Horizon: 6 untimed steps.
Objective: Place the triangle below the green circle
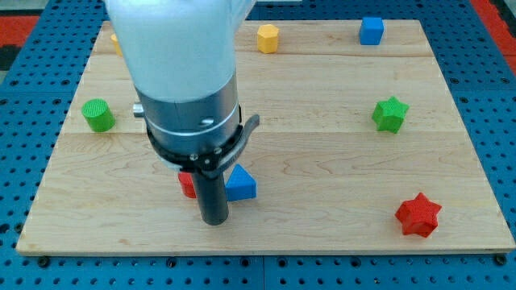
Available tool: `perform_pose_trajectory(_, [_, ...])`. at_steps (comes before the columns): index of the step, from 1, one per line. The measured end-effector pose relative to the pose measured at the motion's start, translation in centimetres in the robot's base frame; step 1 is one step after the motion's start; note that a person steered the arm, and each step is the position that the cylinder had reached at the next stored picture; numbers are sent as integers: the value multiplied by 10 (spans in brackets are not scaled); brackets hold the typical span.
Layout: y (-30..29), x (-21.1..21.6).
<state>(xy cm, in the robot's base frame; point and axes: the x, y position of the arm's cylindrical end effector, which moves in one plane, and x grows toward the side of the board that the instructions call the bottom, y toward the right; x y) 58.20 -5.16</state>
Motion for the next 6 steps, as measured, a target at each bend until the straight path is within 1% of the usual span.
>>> perform_pose_trajectory(1, [42, -27])
perform_pose_trajectory(2, [47, -75])
perform_pose_trajectory(3, [18, -109])
perform_pose_trajectory(4, [-37, -116])
perform_pose_trajectory(5, [-34, -141])
perform_pose_trajectory(6, [-45, -167])
